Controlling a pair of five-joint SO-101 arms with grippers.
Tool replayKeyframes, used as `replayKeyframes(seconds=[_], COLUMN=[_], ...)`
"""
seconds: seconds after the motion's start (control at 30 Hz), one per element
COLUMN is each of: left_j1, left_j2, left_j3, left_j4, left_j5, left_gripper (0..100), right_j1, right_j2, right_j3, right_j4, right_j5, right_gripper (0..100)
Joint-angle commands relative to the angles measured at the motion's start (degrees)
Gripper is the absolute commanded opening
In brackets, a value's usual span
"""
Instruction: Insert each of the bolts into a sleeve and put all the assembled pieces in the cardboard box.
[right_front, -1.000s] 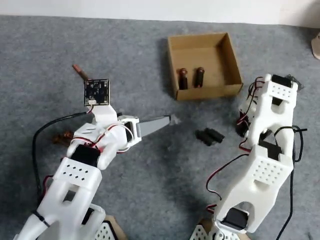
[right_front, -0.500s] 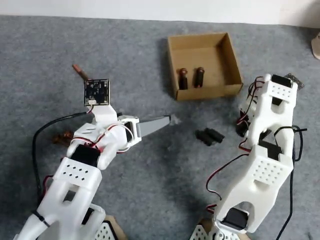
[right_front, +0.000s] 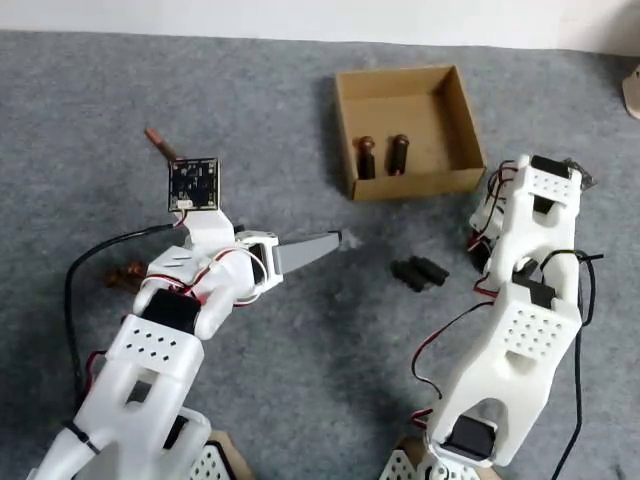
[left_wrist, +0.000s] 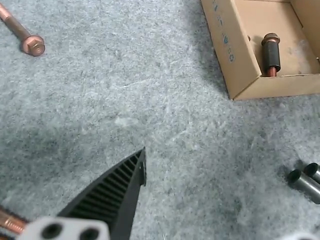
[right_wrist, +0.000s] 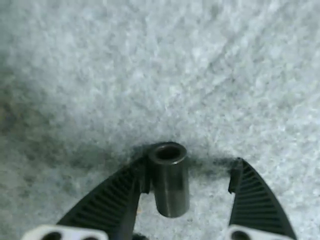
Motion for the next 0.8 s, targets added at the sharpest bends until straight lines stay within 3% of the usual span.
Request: replayKeyframes(seconds=[0.0,0.1,0.37,0.77], left_j1=[-0.6,-0.6,-0.6,-0.2], left_j2=[-0.7,-0.7,-0.7,-0.8], left_j3=[-0.7,-0.7,-0.7,-0.5], left_j4=[-1.1,-1.1,-1.1,-1.1], left_j5=[-0.1,-0.1,-0.1,-0.2], left_gripper=[54,54,54,54], right_j1=[-1.7,-1.5,-1.3,-5.9], right_j2=[0.4,0.6,-0.6,-14.1], right_j3=[-0.6,-3.3,-8.0,-20.2], right_j4=[-1.8,-1.4,3.5,23.9], right_j5=[-0.6,-0.6,-0.6,-0.2], right_gripper=[18.1,0.4,0.5,0.5])
